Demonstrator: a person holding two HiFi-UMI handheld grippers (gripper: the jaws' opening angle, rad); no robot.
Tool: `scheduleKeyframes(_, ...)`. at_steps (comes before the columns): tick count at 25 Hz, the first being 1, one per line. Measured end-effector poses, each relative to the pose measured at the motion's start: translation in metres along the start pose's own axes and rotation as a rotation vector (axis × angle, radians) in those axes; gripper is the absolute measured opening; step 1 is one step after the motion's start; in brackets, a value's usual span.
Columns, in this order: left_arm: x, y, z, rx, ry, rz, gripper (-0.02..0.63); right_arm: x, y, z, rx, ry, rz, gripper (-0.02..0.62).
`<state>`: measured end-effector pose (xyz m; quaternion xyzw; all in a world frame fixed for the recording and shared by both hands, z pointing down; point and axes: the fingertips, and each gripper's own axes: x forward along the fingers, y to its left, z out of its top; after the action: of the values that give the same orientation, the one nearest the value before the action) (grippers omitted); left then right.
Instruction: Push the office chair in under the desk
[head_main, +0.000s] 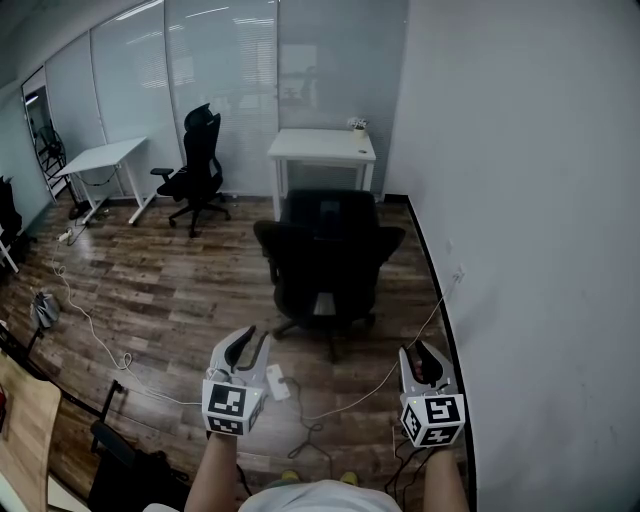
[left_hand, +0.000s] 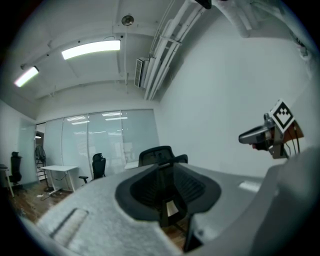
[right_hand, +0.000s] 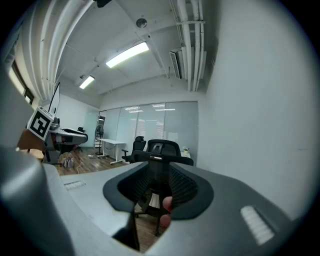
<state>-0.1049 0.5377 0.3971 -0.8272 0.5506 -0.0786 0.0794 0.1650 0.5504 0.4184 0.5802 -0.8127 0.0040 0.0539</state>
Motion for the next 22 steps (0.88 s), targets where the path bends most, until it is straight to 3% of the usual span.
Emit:
scheduleKeyframes(15, -0.014, 0.035, -0.021, -0.017, -0.005, -0.074, 0.094, 0.009, 0.053, -0.007, 0.017, 0.017, -0.038, 0.104)
scheduleKeyframes(22, 0.013, 0.046, -0.028, -0.023, -0.005, -0.090, 0.094, 0.038, 0.048, -0.004, 0.003, 0.008, -0.038, 0.104)
